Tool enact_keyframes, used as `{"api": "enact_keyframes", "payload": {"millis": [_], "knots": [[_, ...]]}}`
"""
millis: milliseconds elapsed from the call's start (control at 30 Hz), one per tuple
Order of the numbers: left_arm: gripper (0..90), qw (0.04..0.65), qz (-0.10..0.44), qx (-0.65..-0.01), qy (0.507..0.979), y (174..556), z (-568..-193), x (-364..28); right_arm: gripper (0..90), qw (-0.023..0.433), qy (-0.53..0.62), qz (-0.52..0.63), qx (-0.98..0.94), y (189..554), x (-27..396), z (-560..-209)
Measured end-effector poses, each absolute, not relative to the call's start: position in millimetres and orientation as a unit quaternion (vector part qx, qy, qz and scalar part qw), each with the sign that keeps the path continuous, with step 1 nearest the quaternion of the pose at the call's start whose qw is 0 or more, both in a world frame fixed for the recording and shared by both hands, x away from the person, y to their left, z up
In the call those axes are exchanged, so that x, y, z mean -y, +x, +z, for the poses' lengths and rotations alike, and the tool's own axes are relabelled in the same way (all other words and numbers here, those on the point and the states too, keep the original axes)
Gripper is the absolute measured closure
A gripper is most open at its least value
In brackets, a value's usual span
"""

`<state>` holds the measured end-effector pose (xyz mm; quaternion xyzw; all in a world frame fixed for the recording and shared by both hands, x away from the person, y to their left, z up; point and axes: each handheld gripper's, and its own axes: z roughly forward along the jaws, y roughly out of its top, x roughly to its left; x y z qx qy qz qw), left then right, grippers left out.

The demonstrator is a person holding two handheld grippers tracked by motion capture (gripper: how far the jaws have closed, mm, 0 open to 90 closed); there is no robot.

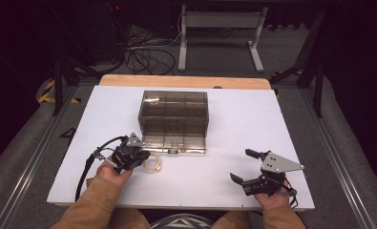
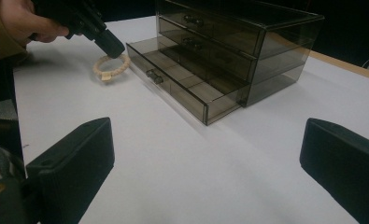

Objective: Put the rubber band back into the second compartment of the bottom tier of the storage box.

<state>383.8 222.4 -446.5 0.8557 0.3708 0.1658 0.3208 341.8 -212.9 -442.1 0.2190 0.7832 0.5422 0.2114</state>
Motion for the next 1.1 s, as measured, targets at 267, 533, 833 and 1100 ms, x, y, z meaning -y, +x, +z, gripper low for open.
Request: {"api": "enact_keyframes", "payload": {"millis": [267,533,833,1100], "knots": [[85.6,0.355,0.183,-0.368,0.839,378.5,-438.8,-226.8,3.6,0.21,0.218,0.541,-0.784,341.8,212.5,-442.3],[85.6,0.386,0.194,-0.366,0.824,373.7,-431.7,-231.9,3.6,0.211,0.217,0.54,-0.785,341.8,212.2,-442.4],[85.6,0.411,0.203,-0.362,0.811,370.0,-426.7,-235.6,3.7,0.211,0.217,0.54,-0.785,341.9,212.3,-442.4],[85.6,0.432,0.211,-0.36,0.8,367.2,-422.6,-239.1,3.7,0.21,0.218,0.541,-0.784,342.0,212.4,-442.6]]}}
